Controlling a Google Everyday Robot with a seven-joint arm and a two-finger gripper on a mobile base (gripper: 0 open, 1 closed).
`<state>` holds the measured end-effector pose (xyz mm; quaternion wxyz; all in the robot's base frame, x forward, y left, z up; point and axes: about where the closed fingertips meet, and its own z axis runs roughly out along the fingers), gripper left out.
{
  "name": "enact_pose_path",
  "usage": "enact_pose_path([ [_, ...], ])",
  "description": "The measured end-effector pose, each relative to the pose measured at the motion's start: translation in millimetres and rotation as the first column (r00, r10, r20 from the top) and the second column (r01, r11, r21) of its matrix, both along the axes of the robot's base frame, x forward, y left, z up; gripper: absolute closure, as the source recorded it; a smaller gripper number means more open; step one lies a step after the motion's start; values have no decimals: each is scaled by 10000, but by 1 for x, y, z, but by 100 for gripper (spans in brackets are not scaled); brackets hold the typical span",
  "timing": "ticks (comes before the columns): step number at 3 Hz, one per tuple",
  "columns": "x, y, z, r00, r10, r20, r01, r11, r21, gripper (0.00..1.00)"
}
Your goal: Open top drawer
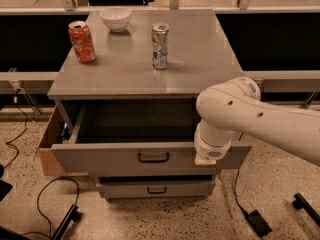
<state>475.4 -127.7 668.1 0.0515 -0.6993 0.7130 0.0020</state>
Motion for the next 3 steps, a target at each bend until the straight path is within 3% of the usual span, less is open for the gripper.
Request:
enact_pose_path([
  [1,0,0,0,10000,0,0,0,10000,0,98],
  [3,0,0,6,10000,0,0,0,10000,0,50],
])
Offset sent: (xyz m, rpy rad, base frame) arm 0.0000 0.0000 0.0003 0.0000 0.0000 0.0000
